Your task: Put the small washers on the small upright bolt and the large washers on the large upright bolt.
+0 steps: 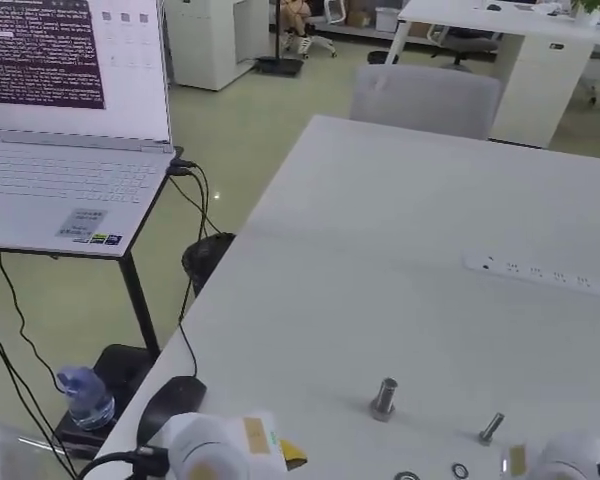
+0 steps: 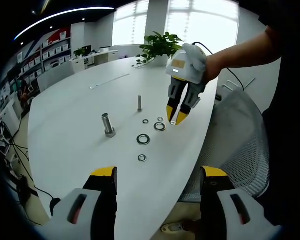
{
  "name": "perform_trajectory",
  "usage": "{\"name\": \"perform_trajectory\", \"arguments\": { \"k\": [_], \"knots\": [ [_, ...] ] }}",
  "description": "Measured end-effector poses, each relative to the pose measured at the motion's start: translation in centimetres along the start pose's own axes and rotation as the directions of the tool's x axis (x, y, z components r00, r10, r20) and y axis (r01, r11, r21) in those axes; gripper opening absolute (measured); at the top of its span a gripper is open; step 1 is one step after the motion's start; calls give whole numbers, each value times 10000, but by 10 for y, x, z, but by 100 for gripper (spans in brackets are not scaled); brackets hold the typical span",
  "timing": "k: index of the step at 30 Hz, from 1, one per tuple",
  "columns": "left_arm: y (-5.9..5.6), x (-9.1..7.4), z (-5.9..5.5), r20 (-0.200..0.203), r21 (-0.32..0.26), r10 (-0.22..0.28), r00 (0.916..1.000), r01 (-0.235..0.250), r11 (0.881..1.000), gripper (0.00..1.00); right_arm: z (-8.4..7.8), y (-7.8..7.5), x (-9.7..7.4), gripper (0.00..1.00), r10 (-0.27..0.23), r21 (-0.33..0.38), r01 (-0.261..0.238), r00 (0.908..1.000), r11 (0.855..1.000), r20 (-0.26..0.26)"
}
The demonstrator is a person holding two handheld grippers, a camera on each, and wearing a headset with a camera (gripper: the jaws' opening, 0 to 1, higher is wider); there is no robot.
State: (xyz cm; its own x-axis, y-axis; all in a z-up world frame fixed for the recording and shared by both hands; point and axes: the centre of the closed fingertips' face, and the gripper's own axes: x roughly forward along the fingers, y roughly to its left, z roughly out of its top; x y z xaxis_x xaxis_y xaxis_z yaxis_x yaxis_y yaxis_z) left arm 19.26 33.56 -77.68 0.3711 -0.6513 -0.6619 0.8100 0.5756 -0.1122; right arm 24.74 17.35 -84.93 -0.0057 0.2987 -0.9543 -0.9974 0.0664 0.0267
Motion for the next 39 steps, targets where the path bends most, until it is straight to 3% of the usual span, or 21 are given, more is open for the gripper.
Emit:
{"name": "perform_trajectory", "arguments": {
  "k": [9,17,23,39],
  "knots": [
    [2,3,1,-55,55,48,10000,-47,10000,66,-13,-23,-32,12,-216,405,219,9997,9989,-76],
    [3,3,2,-87,52,48,10000,-48,10000,66,-16,-49,-59,12,-457,-434,438,9980,9981,-430],
    [1,4,-1,-143,61,28,9999,-27,10000,65,-8,-69,-75,12,-226,-393,212,9991,9990,-356],
    [5,1,-1,-102,-47,137,9999,-137,9999,65,13,-108,-59,12,-605,-465,587,9974,9972,-390]
  ]
}}
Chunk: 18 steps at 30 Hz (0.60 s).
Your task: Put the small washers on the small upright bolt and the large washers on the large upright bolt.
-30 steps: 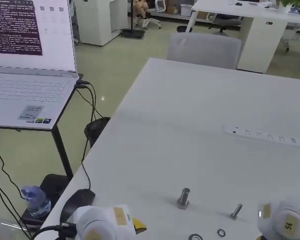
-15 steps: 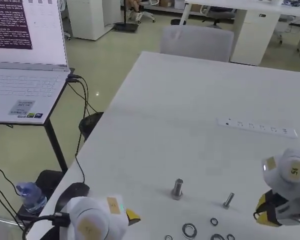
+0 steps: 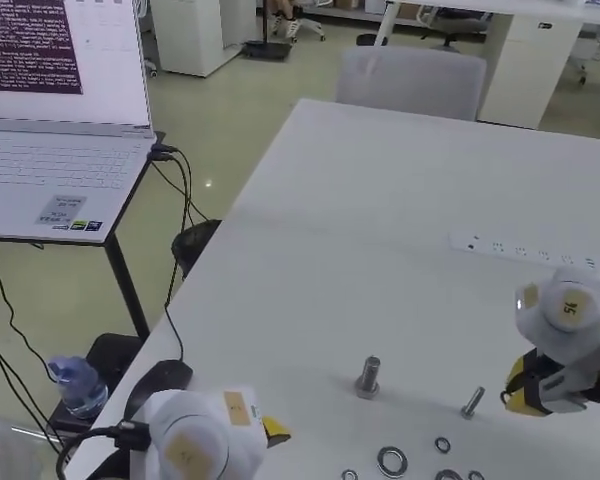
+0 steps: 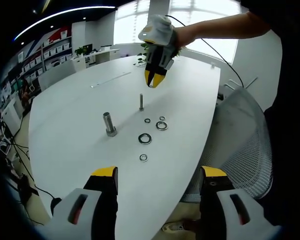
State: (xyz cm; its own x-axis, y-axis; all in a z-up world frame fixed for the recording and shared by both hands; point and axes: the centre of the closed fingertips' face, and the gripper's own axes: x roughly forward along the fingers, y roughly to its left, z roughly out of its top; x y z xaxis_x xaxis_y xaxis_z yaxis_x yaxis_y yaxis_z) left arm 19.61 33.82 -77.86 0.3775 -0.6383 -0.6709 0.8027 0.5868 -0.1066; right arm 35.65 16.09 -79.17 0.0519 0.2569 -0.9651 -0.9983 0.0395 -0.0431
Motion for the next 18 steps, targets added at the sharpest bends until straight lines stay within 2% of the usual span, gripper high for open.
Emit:
{"name": "perform_trajectory", "arguments": {
  "k": [4,7,18],
  "knots": [
    [2,-2,1,-1,-24,41,10000,-41,10000,66,9,-9,2,12,-38,144,37,10000,9999,83],
    [4,-2,0,-52,-7,54,10000,-54,10000,66,9,-15,6,12,-67,108,67,10000,9999,-19],
    [4,-6,-6,-140,-136,89,9999,-91,9999,65,8,-14,21,13,210,138,-208,9996,9997,-202]
  ]
}}
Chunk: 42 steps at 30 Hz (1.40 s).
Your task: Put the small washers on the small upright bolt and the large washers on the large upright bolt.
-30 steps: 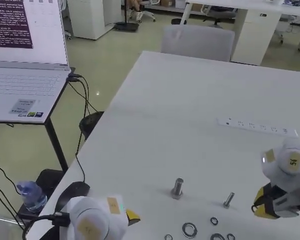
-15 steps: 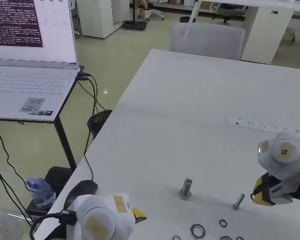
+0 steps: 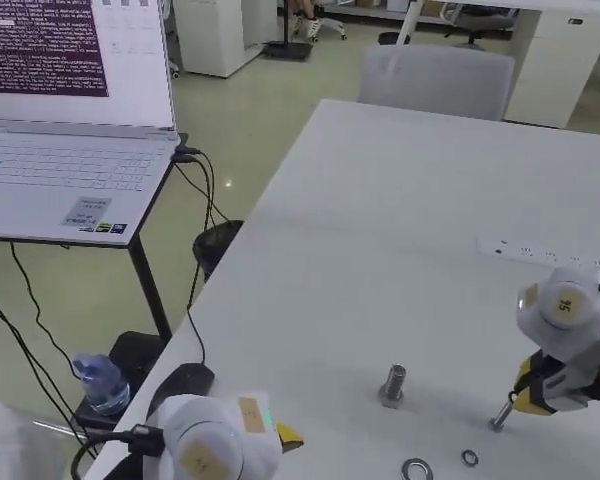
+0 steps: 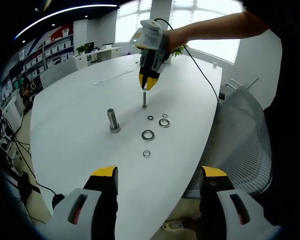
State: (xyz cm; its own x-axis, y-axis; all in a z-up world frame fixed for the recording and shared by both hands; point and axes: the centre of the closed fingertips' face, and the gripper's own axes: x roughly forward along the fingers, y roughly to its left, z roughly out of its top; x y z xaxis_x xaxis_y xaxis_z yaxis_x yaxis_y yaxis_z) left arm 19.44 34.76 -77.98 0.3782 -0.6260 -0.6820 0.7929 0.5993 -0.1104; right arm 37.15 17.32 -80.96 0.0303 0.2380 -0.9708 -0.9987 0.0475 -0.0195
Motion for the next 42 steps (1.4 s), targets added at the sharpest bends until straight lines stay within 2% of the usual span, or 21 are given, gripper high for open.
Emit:
{"name": "perform_trajectory", "arguments": {
  "k": [14,25,29,33,42],
  "knots": [
    [2,-1,-3,-59,-139,38,10000,-39,9999,65,-3,0,9,13,26,-62,-27,9997,10000,-262],
    [1,-2,-6,-77,-209,15,10000,-17,9998,64,-6,0,18,13,146,28,-145,9996,9999,-229],
    [0,-3,-3,-10,-161,15,10000,-15,9999,64,-6,1,21,13,154,88,-152,9997,9998,-212],
    [-1,-2,1,127,-79,19,9999,-18,10000,66,-7,3,26,13,179,142,-176,9996,9997,-233],
    [4,3,0,123,-78,247,9996,-246,9997,73,-9,2,40,13,197,71,-195,9993,9998,-321]
  ]
}}
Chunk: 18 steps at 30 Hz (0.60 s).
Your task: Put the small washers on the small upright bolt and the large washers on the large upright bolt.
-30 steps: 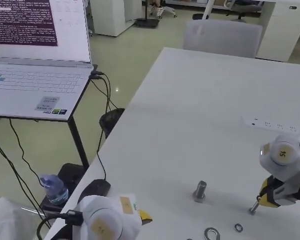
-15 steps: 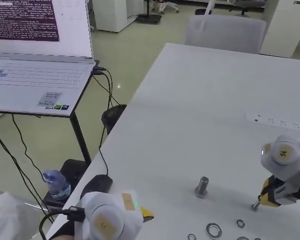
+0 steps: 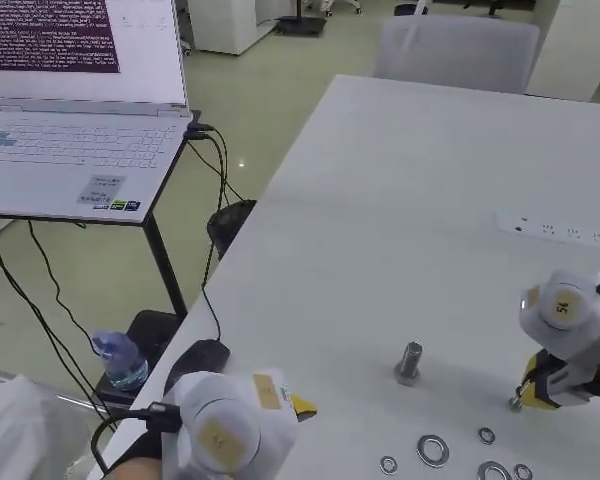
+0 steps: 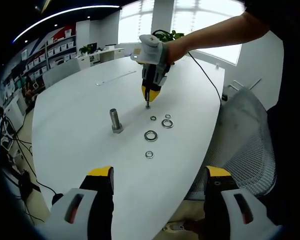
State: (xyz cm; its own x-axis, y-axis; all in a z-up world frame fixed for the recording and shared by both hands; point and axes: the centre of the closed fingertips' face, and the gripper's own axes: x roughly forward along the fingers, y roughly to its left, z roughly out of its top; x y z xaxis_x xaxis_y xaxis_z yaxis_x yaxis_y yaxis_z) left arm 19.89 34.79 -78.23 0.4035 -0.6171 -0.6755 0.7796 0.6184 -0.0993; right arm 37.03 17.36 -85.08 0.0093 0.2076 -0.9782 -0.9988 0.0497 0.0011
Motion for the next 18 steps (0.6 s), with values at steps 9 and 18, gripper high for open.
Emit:
{"name": "perform_trajectory", "arguments": {
  "k": [9,18],
  "knots": [
    [7,6,-2,-104,341,360,9993,-356,9988,78,-3,-1,13,13,39,5,-39,10000,10000,-81],
    [11,9,1,-37,578,531,9986,-528,9969,80,-3,1,19,13,-27,-163,24,9998,9999,-199]
  ]
}}
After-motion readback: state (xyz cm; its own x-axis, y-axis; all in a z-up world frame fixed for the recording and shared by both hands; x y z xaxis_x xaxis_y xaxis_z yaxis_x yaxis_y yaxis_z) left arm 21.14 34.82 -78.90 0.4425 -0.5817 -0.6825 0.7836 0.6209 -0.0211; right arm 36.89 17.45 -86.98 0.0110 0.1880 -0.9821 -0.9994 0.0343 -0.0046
